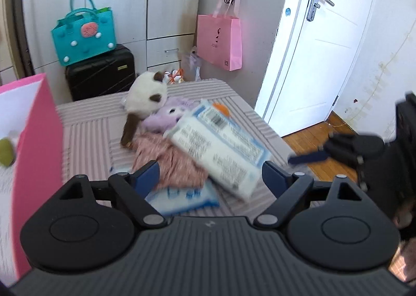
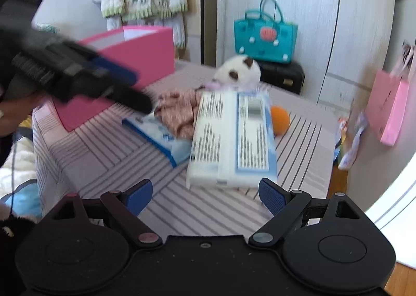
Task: Organize soft objects
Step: 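Grasp the white wet-wipes pack with the left gripper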
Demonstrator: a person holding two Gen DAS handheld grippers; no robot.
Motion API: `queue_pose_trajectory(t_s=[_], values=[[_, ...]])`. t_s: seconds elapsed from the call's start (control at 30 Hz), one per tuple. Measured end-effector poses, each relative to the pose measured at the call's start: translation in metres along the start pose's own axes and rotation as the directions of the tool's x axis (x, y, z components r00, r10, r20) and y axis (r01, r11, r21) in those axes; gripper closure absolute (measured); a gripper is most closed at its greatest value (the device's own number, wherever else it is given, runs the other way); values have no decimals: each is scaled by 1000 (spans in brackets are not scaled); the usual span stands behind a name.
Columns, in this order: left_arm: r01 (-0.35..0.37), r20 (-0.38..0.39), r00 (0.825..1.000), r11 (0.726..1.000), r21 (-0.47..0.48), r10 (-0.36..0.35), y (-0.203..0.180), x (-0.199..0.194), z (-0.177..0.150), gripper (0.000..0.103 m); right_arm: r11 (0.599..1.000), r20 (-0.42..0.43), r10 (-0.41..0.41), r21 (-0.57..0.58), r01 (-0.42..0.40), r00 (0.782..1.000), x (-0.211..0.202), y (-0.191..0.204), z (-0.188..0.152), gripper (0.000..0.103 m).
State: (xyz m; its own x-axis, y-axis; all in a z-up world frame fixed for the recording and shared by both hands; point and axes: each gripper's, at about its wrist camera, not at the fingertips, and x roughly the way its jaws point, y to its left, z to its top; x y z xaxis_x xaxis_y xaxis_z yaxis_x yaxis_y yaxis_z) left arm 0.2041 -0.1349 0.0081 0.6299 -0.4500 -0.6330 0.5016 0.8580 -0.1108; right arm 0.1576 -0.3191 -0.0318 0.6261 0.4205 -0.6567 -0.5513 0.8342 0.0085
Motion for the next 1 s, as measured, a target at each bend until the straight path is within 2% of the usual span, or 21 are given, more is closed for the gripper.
queue_pose_trajectory(t_s=[0.13, 0.2, 0.27, 0.37, 0.47, 0.67, 0.87, 0.93, 1.0], values=[[-8, -4, 1000, 1000, -10, 8, 7, 34, 16, 26, 997, -43, 65, 54, -63, 997, 9, -9, -7, 12], [24, -28, 999, 999, -22, -24, 14, 51, 20, 37, 991, -51, 99, 90, -94, 994, 15, -14, -9, 12], [4, -60, 998, 998, -65, -8, 20, 64, 22, 42, 986, -46, 112, 129, -105, 993, 20, -18, -11, 12], [-6, -63, 998, 996, -91, 0, 26, 75, 26, 42, 976, -19, 97, 196, -91, 995, 25, -23, -13, 12], [-33, -43, 999, 995, -90, 30, 26, 78, 30, 42, 966, -7, 119, 232, -114, 993, 30, -26, -14, 12], [-91, -1, 996, 994, -54, 92, 20, 85, 39, 42, 971, -10, 125, 206, -121, 992, 36, -19, -16, 11], [-45, -14, 999, 996, -75, 44, 24, 101, 42, 42, 972, 8, 118, 202, -118, 993, 36, -15, -17, 11], [-20, -23, 1000, 997, -76, 18, 26, 103, 40, 46, 969, 11, 123, 213, -122, 992, 35, -17, -17, 11], [7, -34, 999, 995, -95, -10, 29, 104, 37, 57, 966, 13, 129, 225, -128, 992, 35, -19, -16, 12]])
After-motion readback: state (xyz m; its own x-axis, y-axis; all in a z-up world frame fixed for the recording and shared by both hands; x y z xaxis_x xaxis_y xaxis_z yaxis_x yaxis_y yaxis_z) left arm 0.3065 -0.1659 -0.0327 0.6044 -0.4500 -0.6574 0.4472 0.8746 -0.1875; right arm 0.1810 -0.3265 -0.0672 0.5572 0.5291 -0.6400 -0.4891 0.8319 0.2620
